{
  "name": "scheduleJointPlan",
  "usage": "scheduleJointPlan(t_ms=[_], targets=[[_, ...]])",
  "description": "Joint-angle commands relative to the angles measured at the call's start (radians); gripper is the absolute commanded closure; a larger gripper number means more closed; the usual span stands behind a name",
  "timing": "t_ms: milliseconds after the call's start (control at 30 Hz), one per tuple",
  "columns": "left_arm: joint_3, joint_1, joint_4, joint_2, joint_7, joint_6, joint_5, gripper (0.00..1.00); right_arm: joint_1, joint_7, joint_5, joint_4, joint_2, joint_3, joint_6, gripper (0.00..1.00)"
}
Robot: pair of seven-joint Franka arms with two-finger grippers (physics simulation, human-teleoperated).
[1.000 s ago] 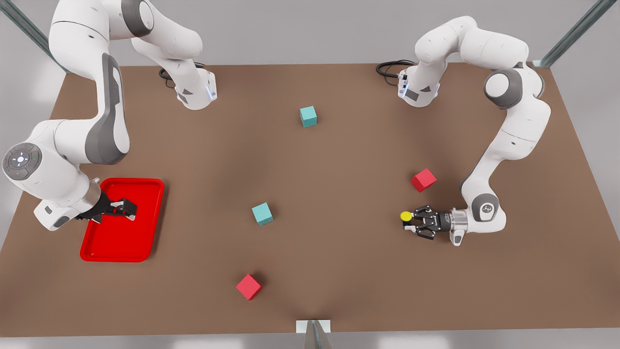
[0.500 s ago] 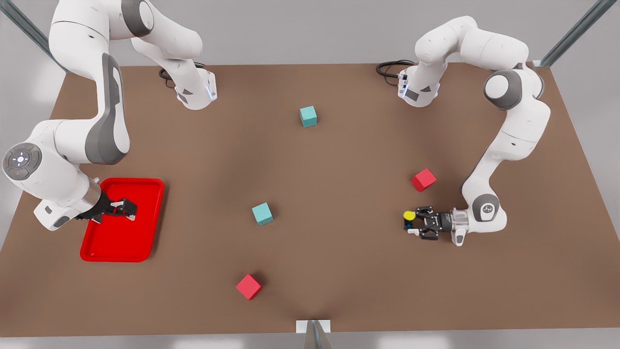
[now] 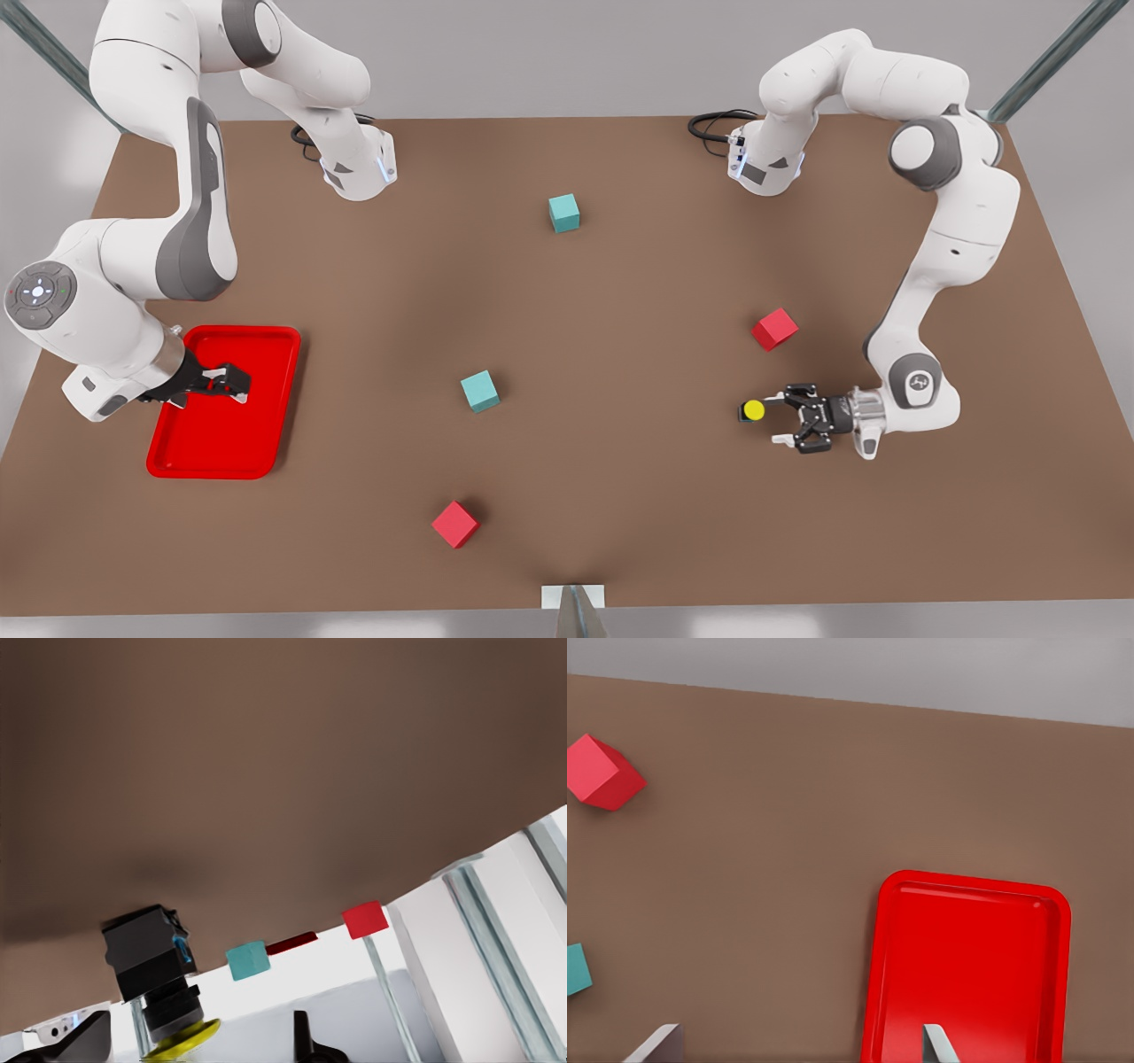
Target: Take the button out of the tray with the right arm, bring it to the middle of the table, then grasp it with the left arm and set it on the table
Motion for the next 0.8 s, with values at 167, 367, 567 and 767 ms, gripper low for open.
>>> scheduleJointPlan(t_ms=[167, 367, 567, 767], targets=[[-0.003, 0.008, 0.046, -0.078, -0.259, -0.084, 0.072, 0.00, 0.000, -0.001, 0.001, 0.001, 0.001, 0.000, 0.000, 0.00], [-0.016, 0.024, 0.089, -0.253, -0.299, -0.174, 0.181, 0.00, 0.001, -0.001, 0.001, 0.001, -0.001, 0.000, -0.001, 0.00], [-0.212, -0.012, 0.231, -0.419, 0.384, -0.389, 0.939, 0.00, 0.000, -0.001, 0.001, 0.001, 0.001, 0.000, 0.000, 0.00], [0.451, -0.542, 0.018, -0.983, 0.621, -0.357, 0.784, 0.00, 0.003, -0.003, -0.001, 0.002, -0.004, 0.000, 0.000, 0.00]])
